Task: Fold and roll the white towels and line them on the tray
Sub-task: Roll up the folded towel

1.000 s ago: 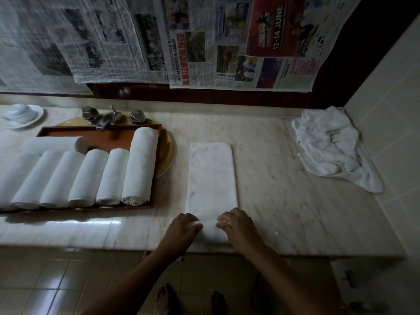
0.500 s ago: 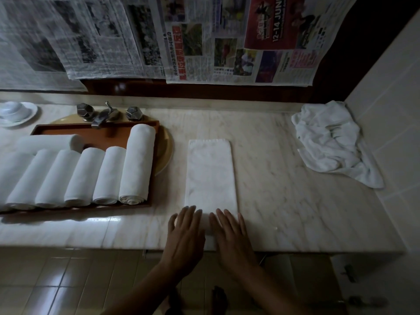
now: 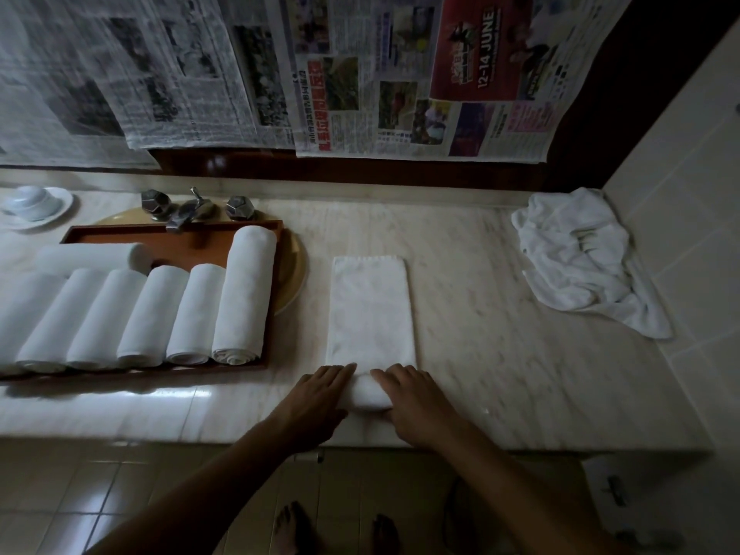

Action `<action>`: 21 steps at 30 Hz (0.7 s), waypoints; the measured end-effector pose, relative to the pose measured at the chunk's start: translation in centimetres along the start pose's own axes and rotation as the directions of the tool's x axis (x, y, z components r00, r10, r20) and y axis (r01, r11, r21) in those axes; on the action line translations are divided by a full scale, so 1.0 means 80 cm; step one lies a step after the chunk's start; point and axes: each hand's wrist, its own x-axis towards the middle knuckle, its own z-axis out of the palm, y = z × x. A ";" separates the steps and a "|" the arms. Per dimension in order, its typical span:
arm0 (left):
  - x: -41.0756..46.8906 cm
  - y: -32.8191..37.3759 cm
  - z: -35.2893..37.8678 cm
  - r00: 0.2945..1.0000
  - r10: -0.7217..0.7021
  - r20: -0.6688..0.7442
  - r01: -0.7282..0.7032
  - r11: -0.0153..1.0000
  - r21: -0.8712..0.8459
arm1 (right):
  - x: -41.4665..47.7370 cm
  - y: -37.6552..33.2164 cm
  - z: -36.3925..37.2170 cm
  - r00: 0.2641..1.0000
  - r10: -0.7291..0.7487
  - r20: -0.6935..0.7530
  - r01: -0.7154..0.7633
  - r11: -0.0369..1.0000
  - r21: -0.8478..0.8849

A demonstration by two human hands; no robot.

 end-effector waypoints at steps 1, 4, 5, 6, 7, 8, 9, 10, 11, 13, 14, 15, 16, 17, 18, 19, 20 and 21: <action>-0.007 -0.002 0.003 1.000 0.004 -0.005 -0.004 1.000 0.000 | -0.004 0.000 -0.003 1.000 -0.008 0.019 0.007 0.999 0.034; -0.030 -0.002 0.011 0.999 0.028 -0.024 -0.029 0.998 -0.048 | -0.025 0.002 -0.006 0.996 0.051 0.074 -0.066 0.975 0.212; -0.038 -0.002 0.013 0.999 0.031 -0.027 -0.033 0.996 -0.084 | -0.032 0.003 -0.005 0.992 0.080 0.095 -0.103 0.957 0.271; -0.044 -0.003 0.014 0.999 0.029 -0.027 -0.032 0.991 -0.129 | -0.038 0.005 -0.001 0.989 0.098 0.115 -0.130 0.940 0.317; -0.050 -0.004 0.015 0.999 0.024 -0.023 -0.028 0.983 -0.181 | -0.043 0.009 0.003 0.985 0.107 0.134 -0.149 0.921 0.359; -0.054 -0.005 0.015 1.000 0.015 -0.014 -0.018 0.971 -0.238 | -0.047 0.011 0.005 0.984 0.112 0.140 -0.161 0.898 0.410; -0.056 -0.006 0.015 1.000 0.001 -0.002 -0.002 0.955 -0.297 | -0.050 0.013 0.007 0.983 0.118 0.139 -0.170 0.873 0.456; -0.058 -0.006 0.015 1.000 -0.019 0.007 0.020 0.934 -0.357 | -0.052 0.016 0.008 0.984 0.125 0.127 -0.172 0.853 0.493; -0.058 -0.006 0.014 0.999 -0.040 0.009 0.040 0.909 -0.415 | -0.053 0.018 0.008 0.985 0.134 0.112 -0.173 0.842 0.511; -0.055 -0.006 0.010 0.997 -0.071 -0.012 0.056 0.875 -0.480 | -0.053 0.020 0.006 0.985 0.150 0.089 -0.175 0.844 0.507; -0.052 -0.005 0.008 0.996 -0.082 -0.019 0.062 0.866 -0.496 | -0.052 0.020 0.006 0.983 0.162 0.092 -0.186 0.850 0.492; -0.049 -0.005 0.006 0.995 -0.097 -0.013 0.077 0.855 -0.512 | -0.050 0.021 0.006 0.979 0.175 0.101 -0.202 0.859 0.471; -0.047 -0.004 0.004 0.993 -0.118 0.006 0.103 0.843 -0.529 | -0.048 0.021 0.007 0.975 0.190 0.112 -0.220 0.860 0.460; -0.044 -0.004 0.002 0.989 -0.141 0.036 0.137 0.826 -0.547 | -0.045 0.021 0.007 0.969 0.214 0.122 -0.246 0.854 0.458; -0.041 -0.003 0.000 0.984 -0.164 0.064 0.171 0.808 -0.564 | -0.042 0.023 0.009 0.962 0.247 0.116 -0.273 0.842 0.465; -0.039 -0.002 -0.002 0.979 -0.187 0.084 0.201 0.794 -0.574 | -0.039 0.024 0.010 0.951 0.291 0.103 -0.304 0.827 0.473; -0.038 0.000 -0.003 0.975 -0.203 0.095 0.220 0.786 -0.578 | -0.036 0.024 0.011 0.943 0.324 0.082 -0.322 0.817 0.478; -0.037 0.002 -0.004 0.971 -0.218 0.102 0.236 0.776 -0.585 | -0.034 0.023 0.013 0.935 0.353 0.044 -0.328 0.807 0.492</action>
